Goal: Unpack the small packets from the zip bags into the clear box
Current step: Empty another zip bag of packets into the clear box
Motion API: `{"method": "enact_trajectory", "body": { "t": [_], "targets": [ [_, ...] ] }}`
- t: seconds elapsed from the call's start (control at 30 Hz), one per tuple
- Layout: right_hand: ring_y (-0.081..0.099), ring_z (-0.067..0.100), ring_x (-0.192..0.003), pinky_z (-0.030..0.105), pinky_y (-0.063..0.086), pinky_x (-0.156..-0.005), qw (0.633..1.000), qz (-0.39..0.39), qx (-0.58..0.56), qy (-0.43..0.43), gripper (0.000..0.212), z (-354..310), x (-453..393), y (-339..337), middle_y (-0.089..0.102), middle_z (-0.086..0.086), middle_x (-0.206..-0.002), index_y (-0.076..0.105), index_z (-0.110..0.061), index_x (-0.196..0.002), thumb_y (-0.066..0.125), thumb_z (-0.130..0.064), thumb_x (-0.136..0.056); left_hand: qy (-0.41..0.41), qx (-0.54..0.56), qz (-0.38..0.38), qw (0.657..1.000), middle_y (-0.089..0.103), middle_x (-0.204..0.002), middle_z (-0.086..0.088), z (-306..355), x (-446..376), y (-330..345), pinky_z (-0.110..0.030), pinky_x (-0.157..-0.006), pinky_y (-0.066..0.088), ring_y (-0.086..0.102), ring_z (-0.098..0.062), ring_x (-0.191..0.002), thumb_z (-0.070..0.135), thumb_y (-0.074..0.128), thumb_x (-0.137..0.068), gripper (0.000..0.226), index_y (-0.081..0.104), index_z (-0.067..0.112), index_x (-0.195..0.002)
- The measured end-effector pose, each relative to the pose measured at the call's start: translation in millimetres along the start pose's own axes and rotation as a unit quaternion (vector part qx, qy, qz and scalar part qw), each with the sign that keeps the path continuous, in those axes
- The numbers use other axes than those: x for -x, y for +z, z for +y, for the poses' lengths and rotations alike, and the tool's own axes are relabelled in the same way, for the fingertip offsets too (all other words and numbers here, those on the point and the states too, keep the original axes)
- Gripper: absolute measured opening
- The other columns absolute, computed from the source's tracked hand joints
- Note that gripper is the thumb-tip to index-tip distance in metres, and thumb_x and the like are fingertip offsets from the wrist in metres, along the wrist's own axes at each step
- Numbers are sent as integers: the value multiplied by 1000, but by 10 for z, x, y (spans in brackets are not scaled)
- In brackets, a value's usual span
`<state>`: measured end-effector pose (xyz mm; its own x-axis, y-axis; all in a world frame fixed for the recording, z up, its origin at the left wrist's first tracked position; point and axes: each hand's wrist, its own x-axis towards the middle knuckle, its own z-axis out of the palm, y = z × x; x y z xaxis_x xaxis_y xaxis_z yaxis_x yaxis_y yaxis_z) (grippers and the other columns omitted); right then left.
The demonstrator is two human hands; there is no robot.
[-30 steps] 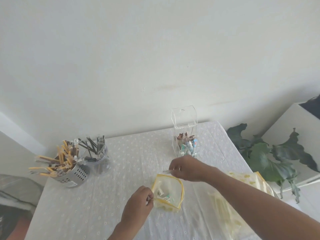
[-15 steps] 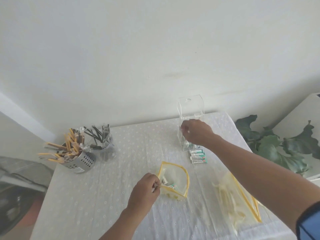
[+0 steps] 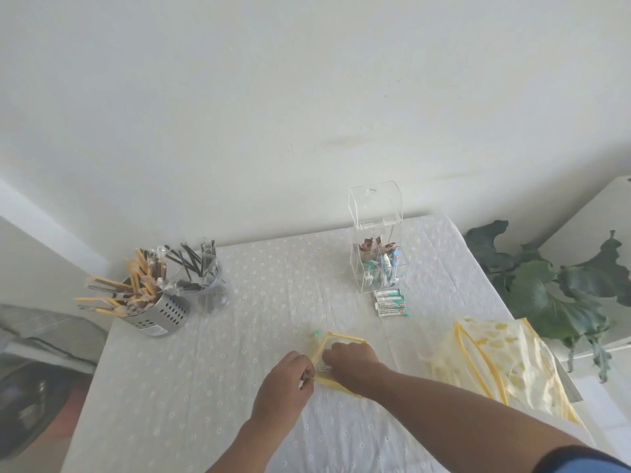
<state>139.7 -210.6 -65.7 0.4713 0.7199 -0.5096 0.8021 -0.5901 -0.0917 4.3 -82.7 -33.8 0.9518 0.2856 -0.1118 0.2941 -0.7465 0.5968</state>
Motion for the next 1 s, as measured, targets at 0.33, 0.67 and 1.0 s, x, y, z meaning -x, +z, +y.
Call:
{"method": "enact_trajectory", "body": {
  "t": [0.33,0.67,1.0],
  "targets": [
    [70,6,-69,27,57,-72,908,136,-390,-64,14,492,450,-928,77,-6,-79,66,-24,-82,76,-23,-91,3,18,18,1000,54,-83,20,-32,-66,-106,-13,-59,44,55,-1,-68,8,71,-85,18,63,23,-83],
    [70,12,-78,35,56,-74,805,386,-419,167,12,1310,176,-1617,71,-15,-86,66,-27,-85,71,-32,-95,13,17,22,1000,55,-85,19,35,-95,-92,-21,-62,51,55,-1,-67,10,71,-86,15,64,22,-84],
    [64,0,-63,20,51,-69,887,294,-355,-1,11,685,247,-1157,72,-15,-91,75,-20,-104,69,-19,-95,19,23,52,998,57,-86,15,70,-135,-103,-26,-61,55,58,-6,-68,9,70,-85,15,63,23,-83]
  ]
}}
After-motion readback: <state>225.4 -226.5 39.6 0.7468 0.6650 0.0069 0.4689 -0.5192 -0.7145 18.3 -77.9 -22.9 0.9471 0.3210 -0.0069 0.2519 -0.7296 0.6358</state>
